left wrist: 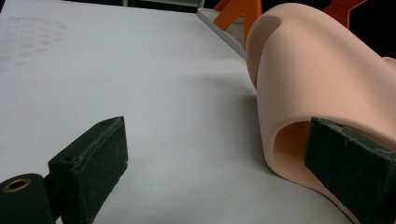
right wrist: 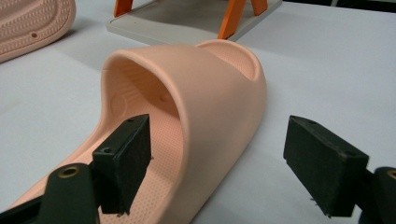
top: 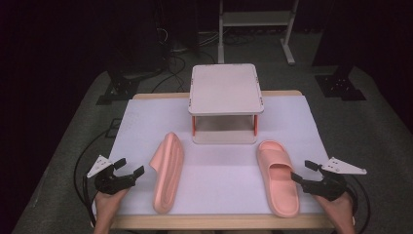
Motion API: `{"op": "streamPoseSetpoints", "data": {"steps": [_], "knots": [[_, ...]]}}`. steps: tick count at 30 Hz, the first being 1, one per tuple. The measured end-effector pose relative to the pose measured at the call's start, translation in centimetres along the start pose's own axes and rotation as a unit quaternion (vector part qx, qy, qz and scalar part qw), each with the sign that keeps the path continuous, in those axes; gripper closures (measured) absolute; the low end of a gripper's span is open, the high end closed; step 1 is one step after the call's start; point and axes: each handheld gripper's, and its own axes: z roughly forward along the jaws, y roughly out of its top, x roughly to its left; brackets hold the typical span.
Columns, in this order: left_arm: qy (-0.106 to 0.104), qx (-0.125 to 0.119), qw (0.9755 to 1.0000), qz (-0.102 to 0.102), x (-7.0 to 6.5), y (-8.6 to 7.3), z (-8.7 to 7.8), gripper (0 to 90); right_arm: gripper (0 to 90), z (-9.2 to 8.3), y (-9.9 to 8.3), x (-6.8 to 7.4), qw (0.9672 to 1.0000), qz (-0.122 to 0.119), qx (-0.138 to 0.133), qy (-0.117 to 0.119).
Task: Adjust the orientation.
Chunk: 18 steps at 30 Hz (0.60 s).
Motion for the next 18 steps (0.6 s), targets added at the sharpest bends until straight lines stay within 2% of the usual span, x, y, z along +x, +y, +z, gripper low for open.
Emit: {"op": "streamPoseSetpoints", "data": {"steps": [18], "knots": [[0.000,0.006,1.0000,0.001,0.05,-0.09,0.27,6.5,22.3,-0.20,0.06,0.16,1.0000,-0.002,-0.003,-0.002]]}}
